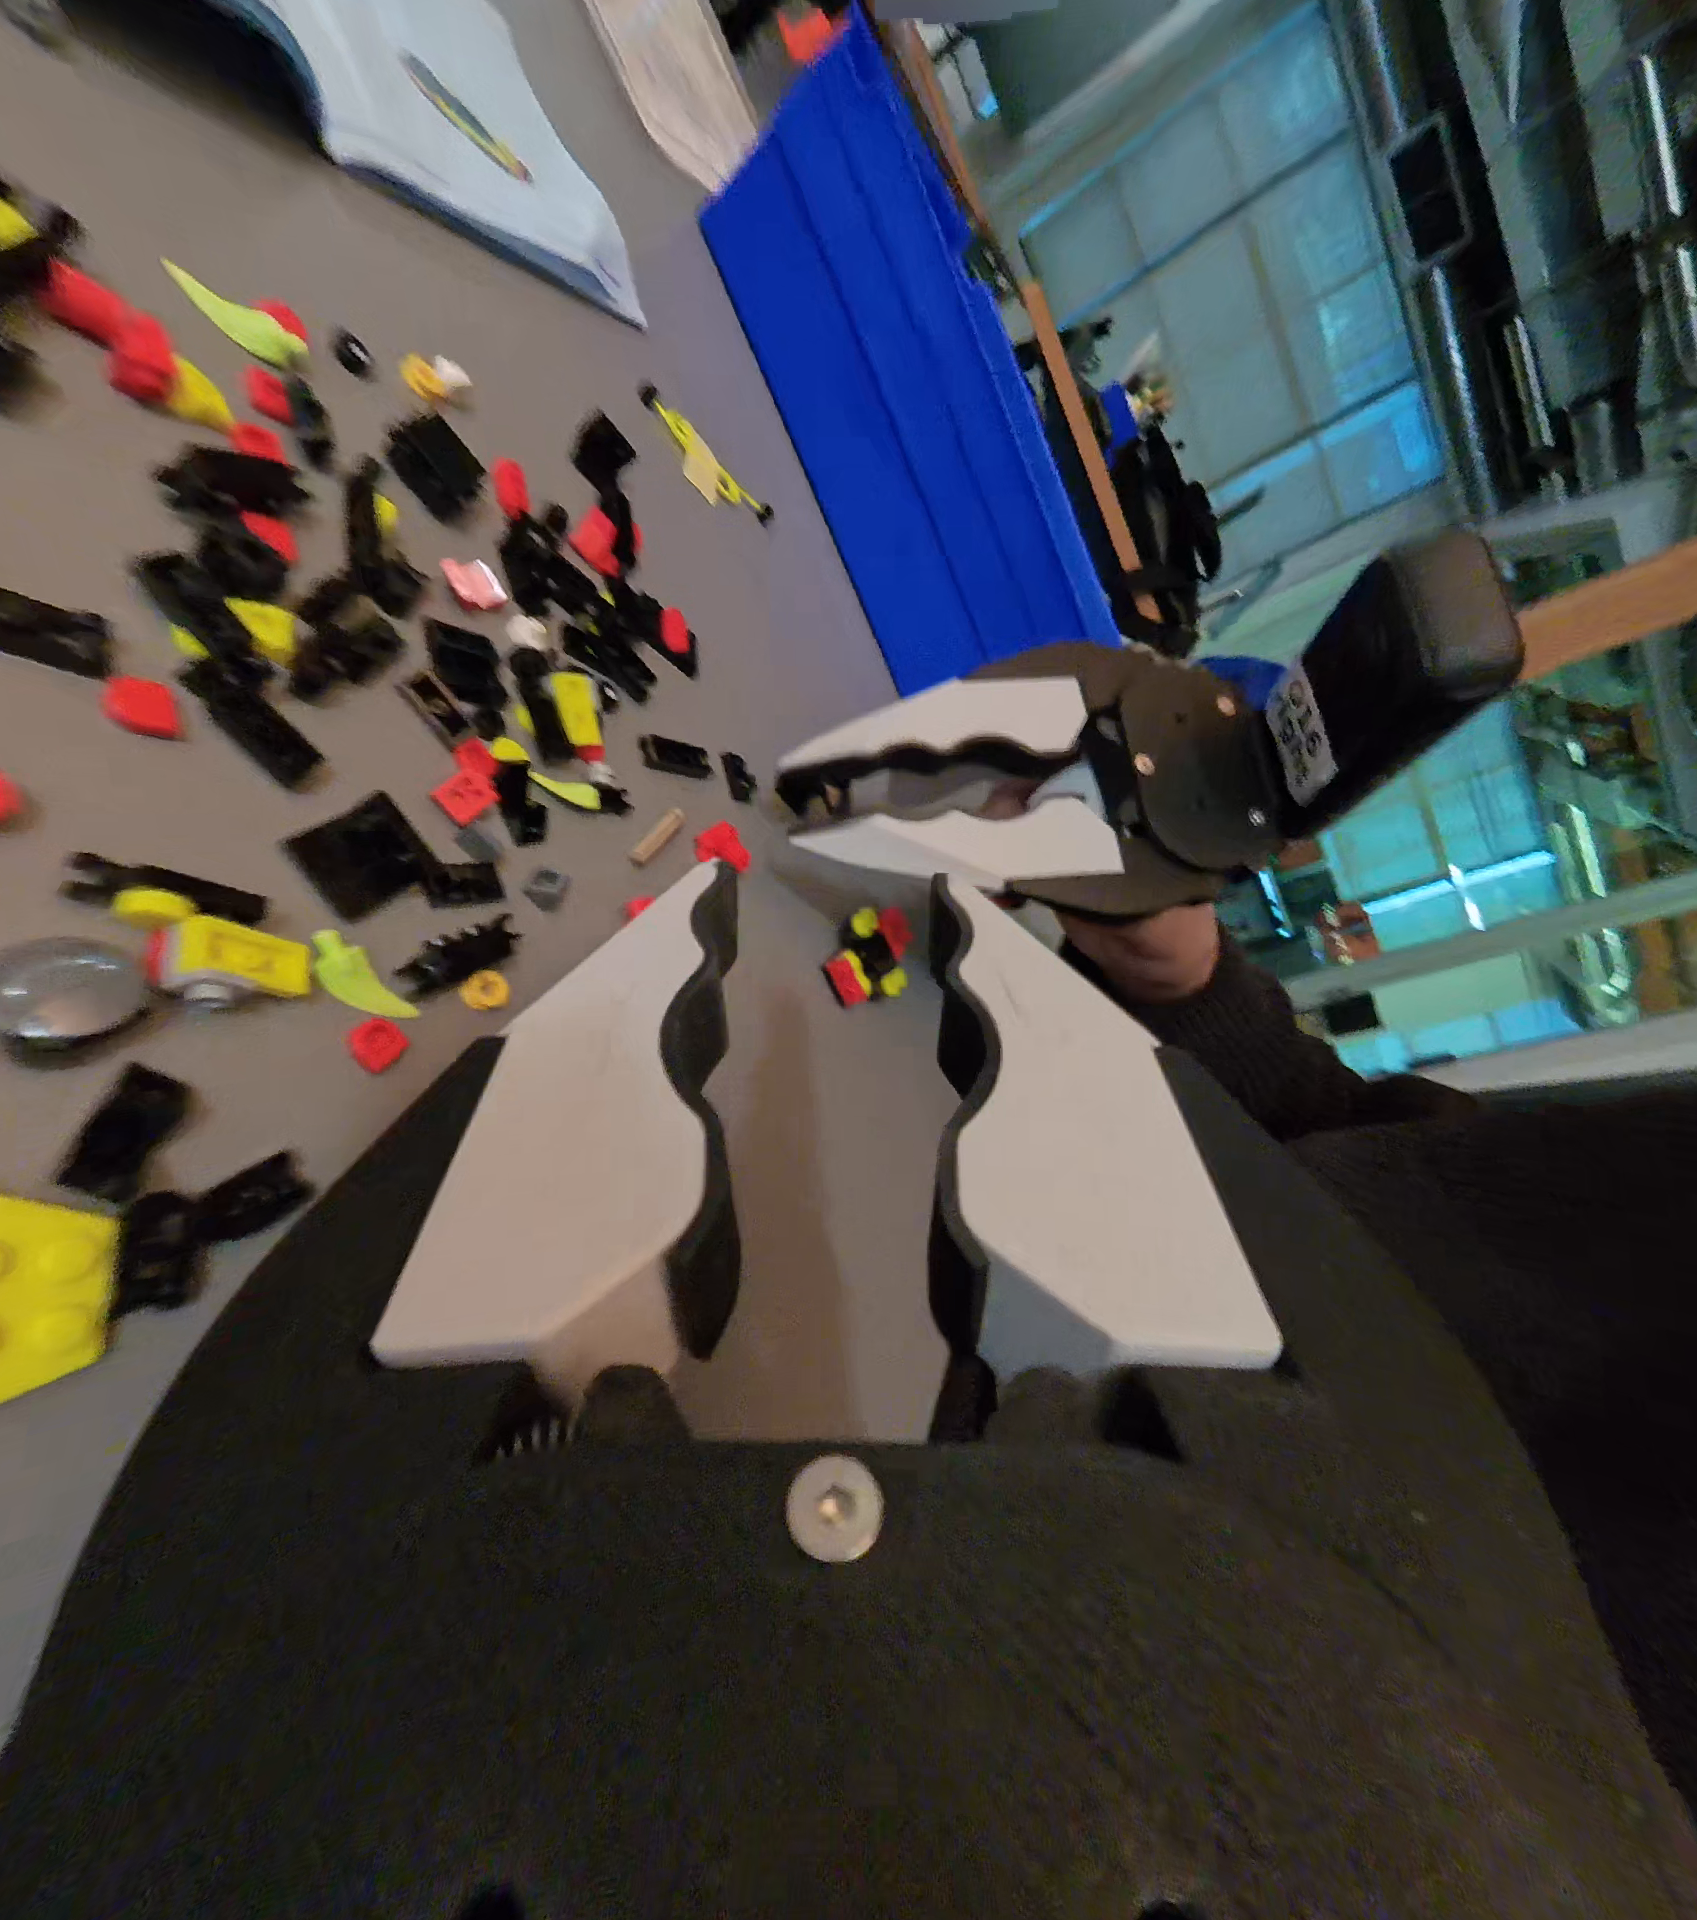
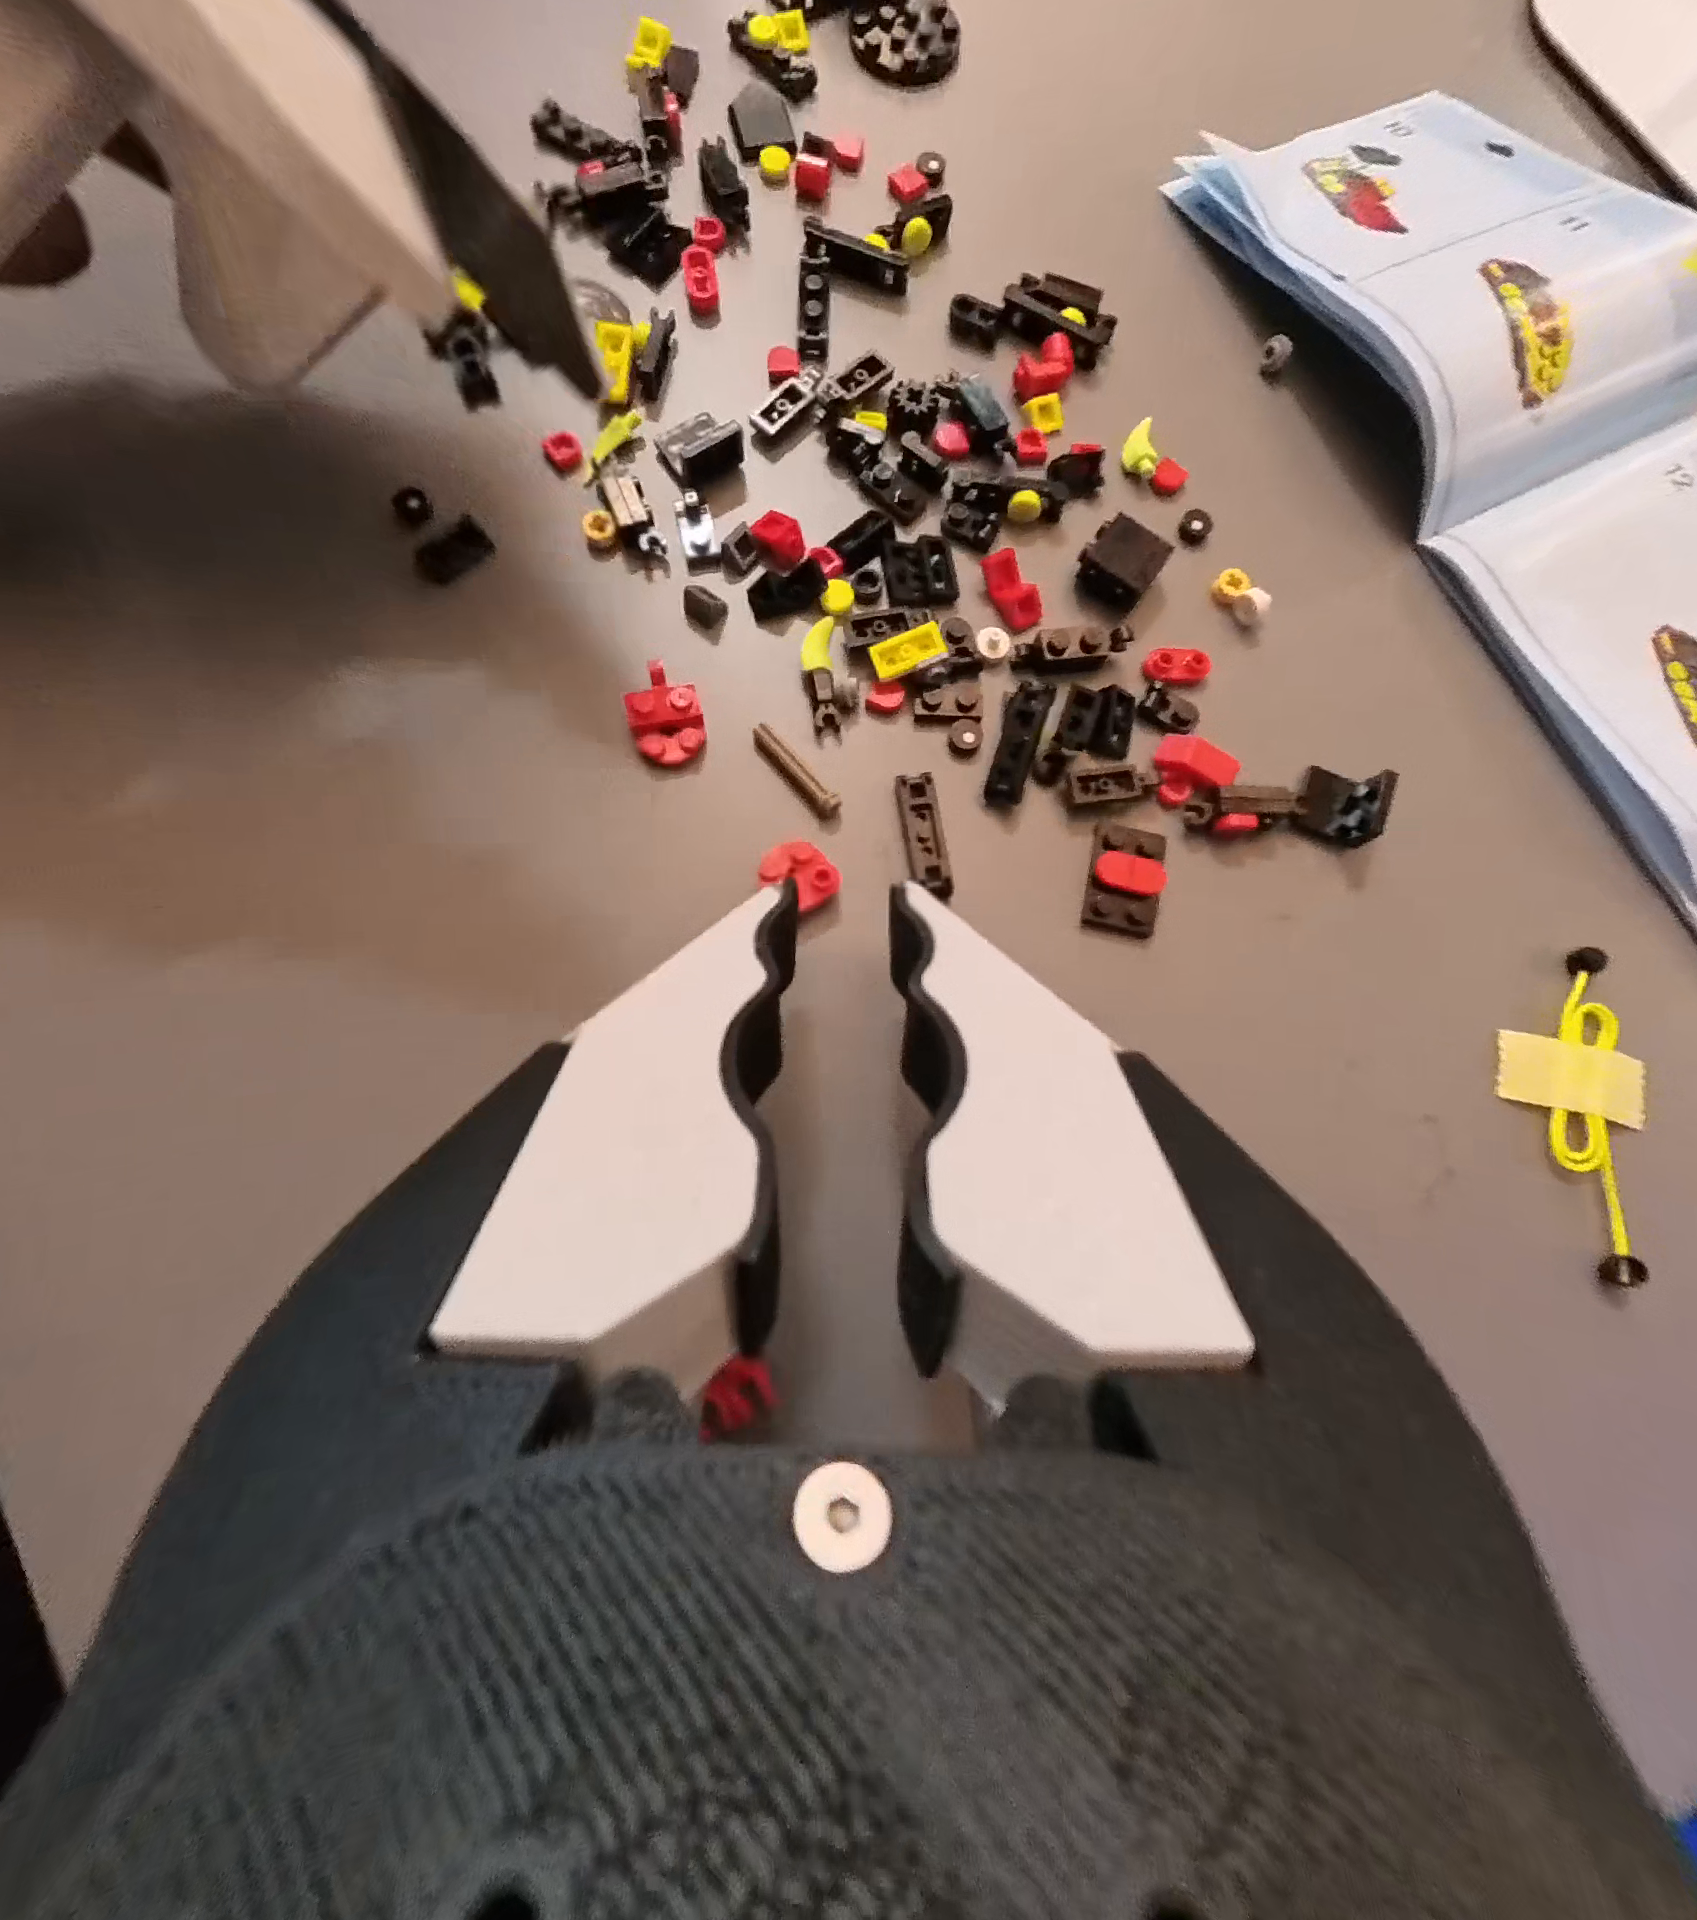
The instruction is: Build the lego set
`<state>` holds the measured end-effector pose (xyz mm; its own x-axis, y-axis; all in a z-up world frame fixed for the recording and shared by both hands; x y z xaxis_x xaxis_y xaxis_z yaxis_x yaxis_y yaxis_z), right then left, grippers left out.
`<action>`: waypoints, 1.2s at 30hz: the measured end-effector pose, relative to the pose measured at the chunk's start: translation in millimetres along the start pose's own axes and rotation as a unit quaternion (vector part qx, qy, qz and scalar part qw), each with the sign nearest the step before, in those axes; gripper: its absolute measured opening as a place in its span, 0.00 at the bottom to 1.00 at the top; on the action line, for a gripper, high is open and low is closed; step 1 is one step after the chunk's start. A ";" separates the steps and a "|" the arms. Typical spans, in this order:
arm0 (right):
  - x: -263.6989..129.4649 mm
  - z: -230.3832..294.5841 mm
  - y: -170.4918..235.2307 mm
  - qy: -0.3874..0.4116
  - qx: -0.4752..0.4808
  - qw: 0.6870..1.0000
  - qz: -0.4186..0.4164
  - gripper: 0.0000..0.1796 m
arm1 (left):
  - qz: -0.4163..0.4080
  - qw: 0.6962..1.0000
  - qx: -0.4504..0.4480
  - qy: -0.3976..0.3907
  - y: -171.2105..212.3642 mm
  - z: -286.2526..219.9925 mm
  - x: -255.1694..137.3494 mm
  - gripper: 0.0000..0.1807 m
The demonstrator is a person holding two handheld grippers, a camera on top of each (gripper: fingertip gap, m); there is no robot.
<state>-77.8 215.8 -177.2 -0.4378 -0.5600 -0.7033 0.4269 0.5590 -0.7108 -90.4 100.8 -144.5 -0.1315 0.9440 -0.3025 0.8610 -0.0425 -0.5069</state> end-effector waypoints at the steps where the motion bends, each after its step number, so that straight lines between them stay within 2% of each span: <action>1: 0.2 1.0 -0.7 0.002 -0.006 1.000 0.000 0.08 | -0.015 1.000 0.007 -0.014 -4.5 3.0 -3.3 0.20; 5: -2.9 3.0 -7.0 -0.001 -0.007 1.000 -0.020 0.08 | -0.057 0.991 0.061 -0.102 -20.1 18.3 -18.1 0.22; 8: -9.8 0.6 -13.3 -0.003 0.006 0.999 -0.052 0.07 | -0.082 0.967 0.143 -0.194 -34.6 28.8 -33.9 0.23; 10: -16.5 -5.4 -16.6 0.010 0.012 0.997 -0.073 0.08 | -0.079 0.954 0.187 -0.221 -39.0 29.7 -41.6 0.22; 14: -26.9 -15.3 -17.8 0.029 0.018 0.995 -0.097 0.07 | -0.052 0.952 0.201 -0.225 -35.4 33.5 -43.5 0.17; 26: -24.0 -13.0 -12.4 0.021 0.014 0.996 -0.085 0.07 | -0.045 0.919 0.261 -0.292 -40.8 45.6 -52.4 0.14; 36: -19.6 -14.1 -13.7 0.014 0.022 0.996 -0.087 0.06 | -0.016 0.940 0.238 -0.244 -27.1 39.8 -35.8 0.12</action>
<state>-86.3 227.7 -153.5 -0.5297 -0.6288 -0.5693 0.3771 0.4267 -0.8220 -128.6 55.2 -152.0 -0.4624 0.6901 -0.5567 0.5510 -0.2682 -0.7902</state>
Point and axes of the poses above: each gripper's, where its closed fingertips meet, x out along the fingers, y out of its underside, z = x × y across the jaws, the point moved 3 cm from there along -x, back along the fingers, and after that the axes turned 6 degrees about -y, right-handed, at the moved point
